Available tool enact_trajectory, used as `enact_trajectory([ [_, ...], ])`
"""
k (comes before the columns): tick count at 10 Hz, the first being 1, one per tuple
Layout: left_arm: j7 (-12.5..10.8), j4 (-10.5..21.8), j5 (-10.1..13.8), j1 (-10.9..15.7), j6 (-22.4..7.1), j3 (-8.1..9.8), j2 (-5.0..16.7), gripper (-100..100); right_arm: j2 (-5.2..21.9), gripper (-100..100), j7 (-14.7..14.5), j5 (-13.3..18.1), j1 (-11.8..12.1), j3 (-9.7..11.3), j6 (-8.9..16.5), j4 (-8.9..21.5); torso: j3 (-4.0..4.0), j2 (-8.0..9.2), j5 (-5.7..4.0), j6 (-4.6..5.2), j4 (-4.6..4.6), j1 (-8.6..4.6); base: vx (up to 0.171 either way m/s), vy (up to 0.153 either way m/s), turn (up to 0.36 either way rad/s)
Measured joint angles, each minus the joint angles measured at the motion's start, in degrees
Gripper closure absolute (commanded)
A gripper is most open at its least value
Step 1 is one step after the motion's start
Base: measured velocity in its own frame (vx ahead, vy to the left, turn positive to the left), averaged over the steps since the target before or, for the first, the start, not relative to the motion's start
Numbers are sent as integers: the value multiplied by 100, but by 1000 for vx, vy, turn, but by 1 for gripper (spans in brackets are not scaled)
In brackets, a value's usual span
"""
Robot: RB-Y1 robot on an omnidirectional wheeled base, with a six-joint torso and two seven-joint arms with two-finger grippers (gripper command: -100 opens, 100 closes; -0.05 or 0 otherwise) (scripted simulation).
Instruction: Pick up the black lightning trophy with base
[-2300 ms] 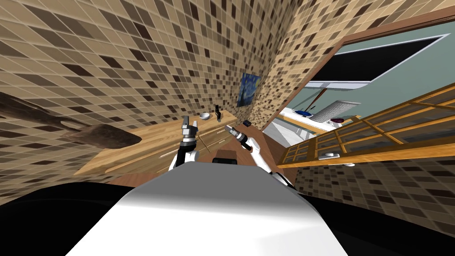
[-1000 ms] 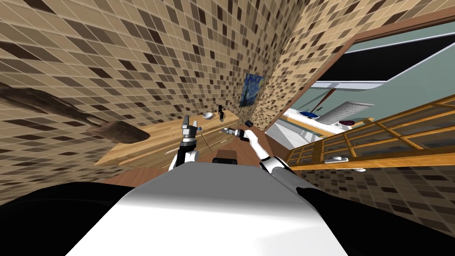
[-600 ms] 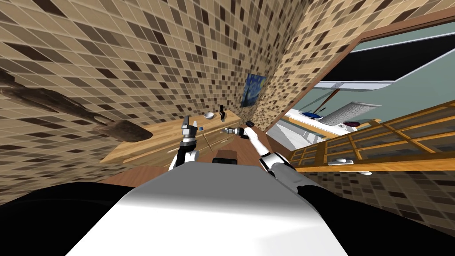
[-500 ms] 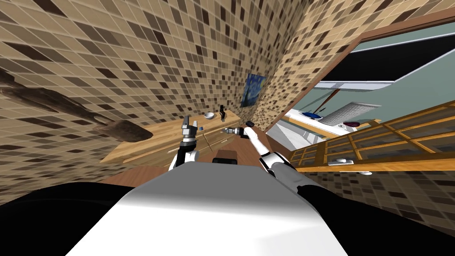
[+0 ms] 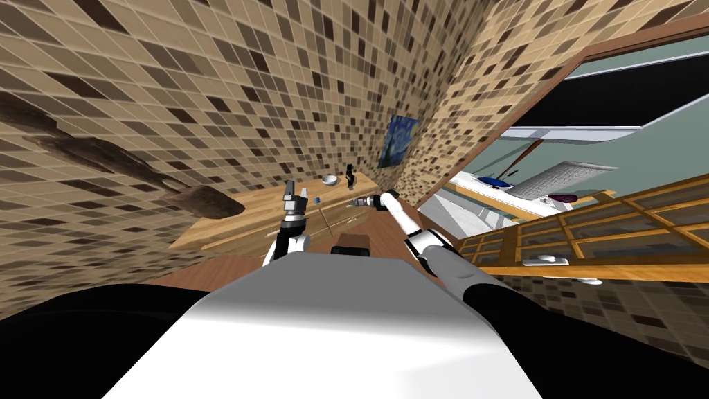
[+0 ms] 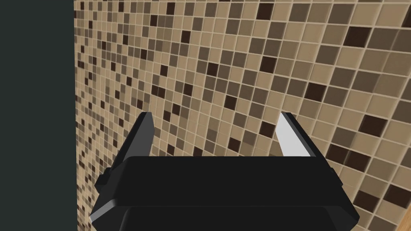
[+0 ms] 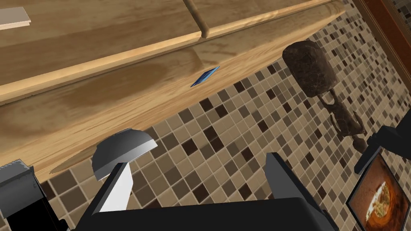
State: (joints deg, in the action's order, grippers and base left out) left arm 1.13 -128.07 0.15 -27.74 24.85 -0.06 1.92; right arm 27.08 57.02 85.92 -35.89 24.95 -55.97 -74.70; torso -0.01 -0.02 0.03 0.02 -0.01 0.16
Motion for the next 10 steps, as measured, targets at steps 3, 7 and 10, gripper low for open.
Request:
enact_trajectory([
  [3, 0, 0, 0, 0, 0, 0, 0, 0, 167, -100, 447, 515, -424, 77, -238, 290, -4, -8, 3, -3, -1, 11, 30, 44, 78],
  [7, 0, 0, 0, 0, 0, 0, 0, 0, 291, -100, 989, 1155, -816, 136, -453, 541, -3, -4, 2, 0, -1, 8, 28, 40, 82],
  [10, 0, 0, 0, 0, 0, 0, 0, 0, 432, -100, 1381, 1638, -1296, 153, -713, 988, -6, -12, 3, -2, -2, 11, 41, 42, 80],
])
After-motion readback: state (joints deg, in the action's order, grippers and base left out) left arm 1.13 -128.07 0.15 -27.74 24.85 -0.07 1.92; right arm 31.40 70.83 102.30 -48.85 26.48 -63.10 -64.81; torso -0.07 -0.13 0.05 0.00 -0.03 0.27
